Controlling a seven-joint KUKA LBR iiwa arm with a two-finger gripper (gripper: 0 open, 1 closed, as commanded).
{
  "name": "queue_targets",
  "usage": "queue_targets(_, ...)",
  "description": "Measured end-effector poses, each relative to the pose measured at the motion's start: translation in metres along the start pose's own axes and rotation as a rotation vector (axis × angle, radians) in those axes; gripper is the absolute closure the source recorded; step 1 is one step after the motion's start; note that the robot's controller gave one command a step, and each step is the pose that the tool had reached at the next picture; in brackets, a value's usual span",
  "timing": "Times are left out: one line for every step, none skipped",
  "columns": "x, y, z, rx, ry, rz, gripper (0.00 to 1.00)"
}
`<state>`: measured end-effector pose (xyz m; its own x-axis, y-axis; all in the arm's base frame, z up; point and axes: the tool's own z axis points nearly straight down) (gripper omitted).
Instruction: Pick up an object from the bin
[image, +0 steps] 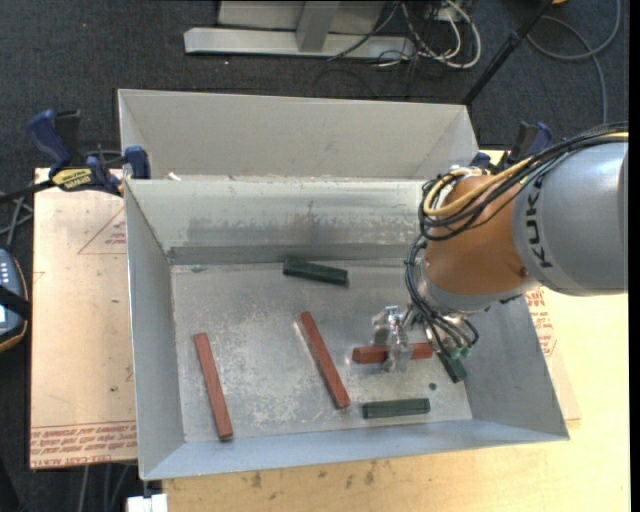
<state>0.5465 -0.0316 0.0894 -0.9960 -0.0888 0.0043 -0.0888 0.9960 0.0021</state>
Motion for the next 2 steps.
queue_targets(-0.0023, -0.0002, -0.012, 0.001, -0.008, 0.0, 1.0)
queue_targets(-0.0025, -0.0002, -0.0155, 0.002, -0.01, -0.001, 1.0)
